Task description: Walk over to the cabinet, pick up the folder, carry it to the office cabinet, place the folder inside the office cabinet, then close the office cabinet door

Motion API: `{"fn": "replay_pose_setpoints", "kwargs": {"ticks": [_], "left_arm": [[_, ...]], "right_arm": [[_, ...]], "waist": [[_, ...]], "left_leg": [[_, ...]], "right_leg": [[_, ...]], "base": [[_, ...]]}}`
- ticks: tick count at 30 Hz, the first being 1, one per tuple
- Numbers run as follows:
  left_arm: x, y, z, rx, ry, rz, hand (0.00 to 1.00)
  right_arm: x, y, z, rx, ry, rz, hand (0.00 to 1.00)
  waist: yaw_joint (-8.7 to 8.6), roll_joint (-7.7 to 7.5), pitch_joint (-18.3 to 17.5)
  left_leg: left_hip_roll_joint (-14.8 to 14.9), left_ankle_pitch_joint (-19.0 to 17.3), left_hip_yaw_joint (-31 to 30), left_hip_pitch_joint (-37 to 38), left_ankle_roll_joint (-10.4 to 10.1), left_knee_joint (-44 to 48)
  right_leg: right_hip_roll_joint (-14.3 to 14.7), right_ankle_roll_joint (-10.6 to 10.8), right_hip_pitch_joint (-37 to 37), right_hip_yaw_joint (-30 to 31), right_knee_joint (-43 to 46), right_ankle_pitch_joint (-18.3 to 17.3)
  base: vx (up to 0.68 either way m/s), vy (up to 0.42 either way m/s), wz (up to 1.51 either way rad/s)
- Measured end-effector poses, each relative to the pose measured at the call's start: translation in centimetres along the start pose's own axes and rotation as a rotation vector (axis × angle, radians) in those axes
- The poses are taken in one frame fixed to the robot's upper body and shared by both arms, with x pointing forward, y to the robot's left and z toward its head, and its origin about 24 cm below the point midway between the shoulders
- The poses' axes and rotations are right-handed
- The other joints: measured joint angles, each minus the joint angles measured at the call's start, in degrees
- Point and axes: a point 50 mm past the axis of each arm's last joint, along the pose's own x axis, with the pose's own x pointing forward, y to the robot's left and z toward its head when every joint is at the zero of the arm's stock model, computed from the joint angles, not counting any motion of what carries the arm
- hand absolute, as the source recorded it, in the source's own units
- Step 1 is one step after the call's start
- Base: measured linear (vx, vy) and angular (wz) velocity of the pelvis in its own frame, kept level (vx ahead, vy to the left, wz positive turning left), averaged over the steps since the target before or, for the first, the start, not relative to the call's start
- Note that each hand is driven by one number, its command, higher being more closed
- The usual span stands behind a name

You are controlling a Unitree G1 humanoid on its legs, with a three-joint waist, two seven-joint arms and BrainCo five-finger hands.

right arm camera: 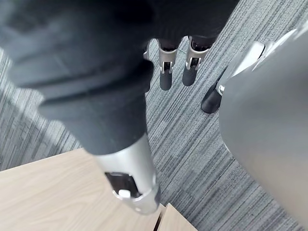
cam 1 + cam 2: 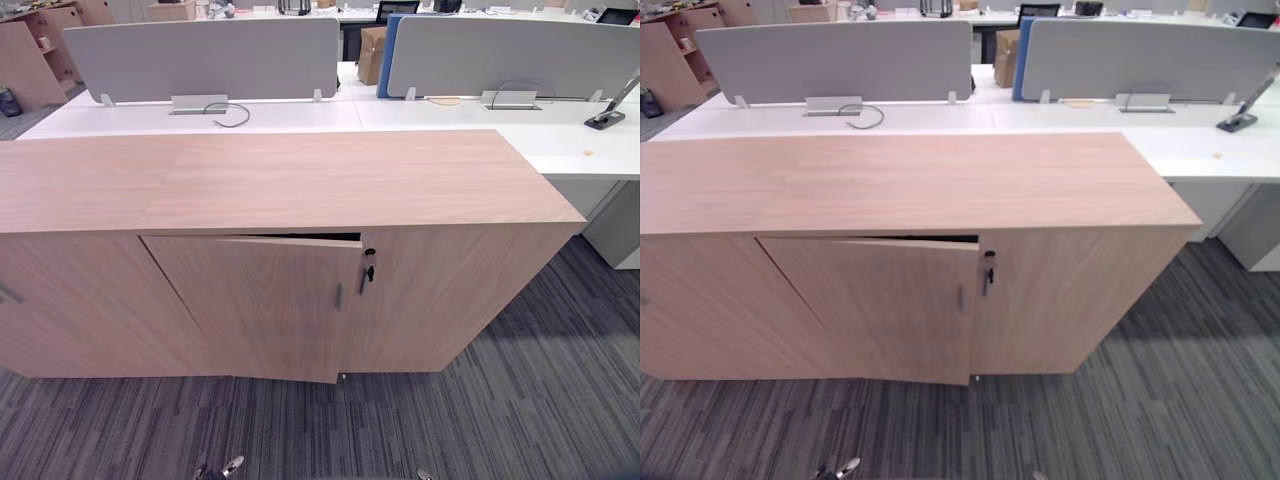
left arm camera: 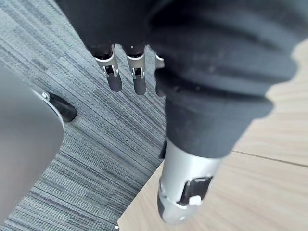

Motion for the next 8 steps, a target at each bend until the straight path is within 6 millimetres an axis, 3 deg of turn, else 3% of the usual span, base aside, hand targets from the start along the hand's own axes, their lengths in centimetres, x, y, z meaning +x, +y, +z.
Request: {"fn": "replay_pose_setpoints", "kwargs": {"ticks": [4,8], "left_arm": [[0.3,-2.1,1.4,0.324,-0.06,-0.084,0.0],[0.4,-2.8,2.0,0.482,-0.097,-0.116,0.0]], "right_arm": [[0.0,-0.1,-0.1,-0.008,0.005,-0.019,0.0],[0.1,-0.1,-0.1,-0.02,0.012,-0.031,0.0]], "waist": [[-0.02,-0.08,0.05],[-0.14,-0.39,0.29]], "left_leg": [[-0.13,0.01,0.59,-0.02,0.02,-0.1],[-0.25,0.05,1.25,-0.13,0.04,-0.06]], "right_leg": [[-0.06,-0.64,-0.08,0.0,-1.01,0.98],[-0.16,-0.7,-0.14,0.0,-2.0,1.52]], "base": [[0.02,0.028,-0.1],[-0.02,0.008,-0.13]]}}
